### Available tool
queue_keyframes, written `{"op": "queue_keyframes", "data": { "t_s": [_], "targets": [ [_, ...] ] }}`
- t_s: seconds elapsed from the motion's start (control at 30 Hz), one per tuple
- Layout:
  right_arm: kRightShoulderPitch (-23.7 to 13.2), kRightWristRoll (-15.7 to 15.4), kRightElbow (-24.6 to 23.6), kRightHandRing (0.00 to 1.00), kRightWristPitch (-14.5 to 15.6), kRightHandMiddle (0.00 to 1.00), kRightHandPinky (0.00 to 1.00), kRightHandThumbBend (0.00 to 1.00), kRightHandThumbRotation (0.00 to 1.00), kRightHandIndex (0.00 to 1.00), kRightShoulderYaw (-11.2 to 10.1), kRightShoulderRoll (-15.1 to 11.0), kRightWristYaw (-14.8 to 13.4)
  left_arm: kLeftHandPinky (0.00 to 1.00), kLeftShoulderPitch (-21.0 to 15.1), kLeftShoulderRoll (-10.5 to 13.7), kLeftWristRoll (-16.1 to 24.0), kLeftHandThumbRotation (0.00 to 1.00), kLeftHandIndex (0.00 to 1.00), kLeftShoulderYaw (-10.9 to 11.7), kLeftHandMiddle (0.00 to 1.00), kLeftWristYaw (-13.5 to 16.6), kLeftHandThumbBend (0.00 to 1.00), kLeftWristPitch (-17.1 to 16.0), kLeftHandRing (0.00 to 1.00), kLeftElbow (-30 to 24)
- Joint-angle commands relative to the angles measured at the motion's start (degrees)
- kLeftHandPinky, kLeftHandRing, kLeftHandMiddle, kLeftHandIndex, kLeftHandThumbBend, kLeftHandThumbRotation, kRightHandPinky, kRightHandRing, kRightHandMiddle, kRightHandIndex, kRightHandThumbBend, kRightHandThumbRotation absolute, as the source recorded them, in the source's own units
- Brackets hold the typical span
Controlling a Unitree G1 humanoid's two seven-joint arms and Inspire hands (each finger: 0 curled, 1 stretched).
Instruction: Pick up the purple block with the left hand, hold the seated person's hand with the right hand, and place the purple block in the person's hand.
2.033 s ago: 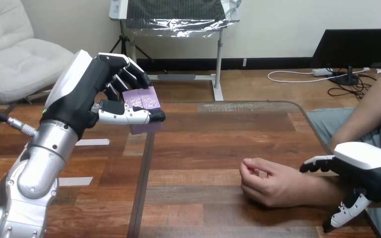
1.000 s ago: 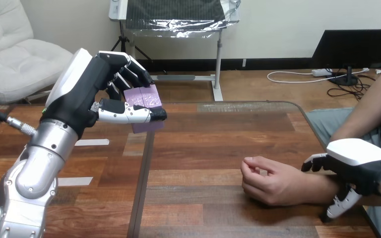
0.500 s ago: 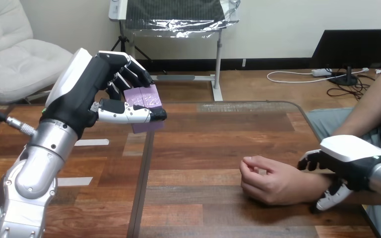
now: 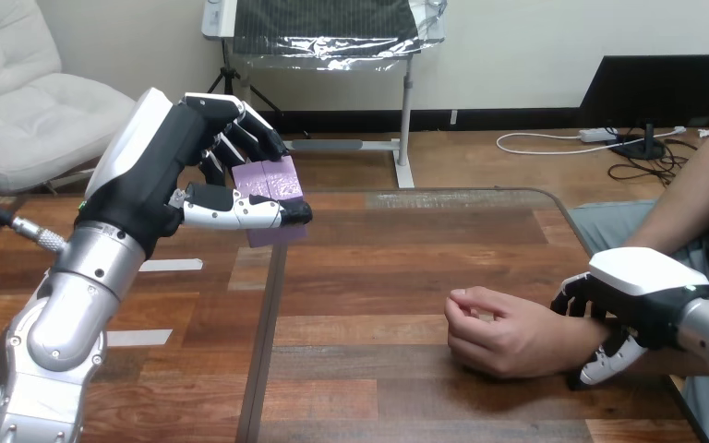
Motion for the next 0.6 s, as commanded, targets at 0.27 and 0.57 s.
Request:
{"op": "queue_keyframes", "data": {
  "t_s": [0.27, 0.57],
  "targets": [
    [-0.7, 0.7, 5.4, 0.64, 0.3, 0.68, 0.5, 0.74, 0.23, 0.69, 4.0, 6.6, 2.2, 0.27, -1.4, 0.4, -1.2, 0.0, 0.45, 2.0, 0.42, 0.0, 0.61, -2.2, 0.34, -0.7],
    [-1.4, 0.9, 6.8, 0.6, 1.4, 0.66, 0.49, 0.83, 0.09, 0.67, 4.7, 7.6, 3.3, 0.27, -1.4, 0.4, -0.6, 0.0, 0.45, 2.2, 0.42, 0.3, 0.61, -3.1, 0.35, -0.6]
  ]
}}
